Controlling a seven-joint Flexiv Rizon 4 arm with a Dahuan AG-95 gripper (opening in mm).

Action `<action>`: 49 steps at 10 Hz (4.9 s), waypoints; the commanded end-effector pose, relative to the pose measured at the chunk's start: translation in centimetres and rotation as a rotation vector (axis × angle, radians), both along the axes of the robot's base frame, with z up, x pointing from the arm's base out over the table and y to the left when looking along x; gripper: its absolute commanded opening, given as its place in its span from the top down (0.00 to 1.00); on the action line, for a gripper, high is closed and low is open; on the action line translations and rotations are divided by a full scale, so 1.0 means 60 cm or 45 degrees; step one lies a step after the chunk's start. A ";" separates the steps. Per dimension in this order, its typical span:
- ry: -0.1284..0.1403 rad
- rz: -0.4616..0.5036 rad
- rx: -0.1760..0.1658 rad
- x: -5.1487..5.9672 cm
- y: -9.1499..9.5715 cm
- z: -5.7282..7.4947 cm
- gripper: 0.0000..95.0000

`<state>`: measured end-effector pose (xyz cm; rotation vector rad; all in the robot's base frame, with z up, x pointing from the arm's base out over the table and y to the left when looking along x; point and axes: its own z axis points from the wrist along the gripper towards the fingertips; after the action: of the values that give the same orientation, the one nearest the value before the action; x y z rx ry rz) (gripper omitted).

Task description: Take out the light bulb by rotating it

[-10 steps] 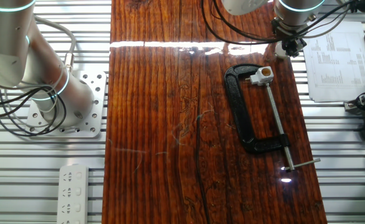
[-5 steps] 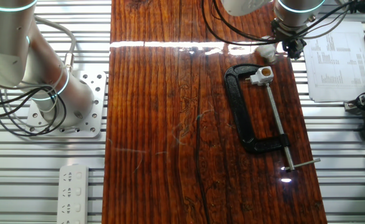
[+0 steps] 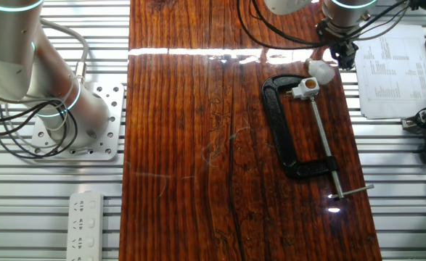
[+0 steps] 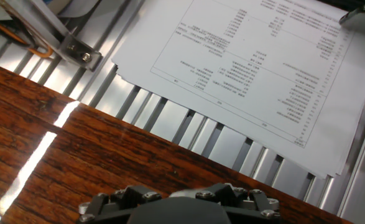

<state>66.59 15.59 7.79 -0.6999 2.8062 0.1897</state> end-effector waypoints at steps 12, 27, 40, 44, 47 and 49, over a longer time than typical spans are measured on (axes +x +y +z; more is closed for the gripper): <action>0.304 -0.188 -0.216 -0.024 -0.040 0.073 1.00; 0.333 -0.181 -0.255 -0.016 -0.119 0.100 1.00; 0.336 -0.310 -0.202 -0.105 -0.240 0.098 1.00; 0.335 -0.314 -0.203 -0.105 -0.240 0.097 1.00; 0.333 -0.333 -0.212 -0.104 -0.240 0.096 1.00; 0.328 -0.326 -0.228 -0.104 -0.241 0.096 1.00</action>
<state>60.43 1.13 13.47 -0.3722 3.1535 -0.0244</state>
